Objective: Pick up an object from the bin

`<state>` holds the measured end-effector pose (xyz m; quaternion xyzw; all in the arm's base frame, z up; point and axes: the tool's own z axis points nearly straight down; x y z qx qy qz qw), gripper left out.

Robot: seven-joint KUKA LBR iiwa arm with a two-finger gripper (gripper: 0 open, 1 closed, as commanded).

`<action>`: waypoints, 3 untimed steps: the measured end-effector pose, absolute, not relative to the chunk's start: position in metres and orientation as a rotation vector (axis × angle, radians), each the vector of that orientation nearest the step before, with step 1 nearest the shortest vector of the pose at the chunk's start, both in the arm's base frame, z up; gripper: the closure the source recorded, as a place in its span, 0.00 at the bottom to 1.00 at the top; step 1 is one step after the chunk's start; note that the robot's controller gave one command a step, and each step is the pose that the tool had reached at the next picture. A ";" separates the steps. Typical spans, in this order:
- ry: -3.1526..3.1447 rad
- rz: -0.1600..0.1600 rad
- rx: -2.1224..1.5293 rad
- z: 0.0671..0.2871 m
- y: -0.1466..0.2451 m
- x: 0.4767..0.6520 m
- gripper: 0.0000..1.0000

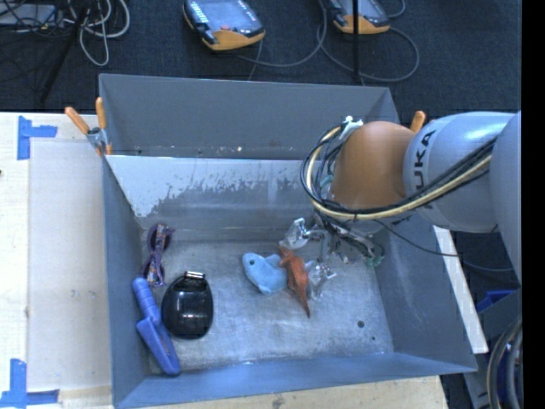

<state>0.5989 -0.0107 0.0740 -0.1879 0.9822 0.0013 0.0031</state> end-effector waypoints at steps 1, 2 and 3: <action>3.093 0.003 -0.571 0.117 -0.008 0.608 1.00; 3.083 -0.001 -0.584 0.148 -0.013 0.607 1.00; 3.067 -0.001 -0.683 0.146 0.019 0.604 1.00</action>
Offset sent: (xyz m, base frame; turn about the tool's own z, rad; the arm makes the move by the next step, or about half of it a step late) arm -0.0013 -0.0089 0.0581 -0.0105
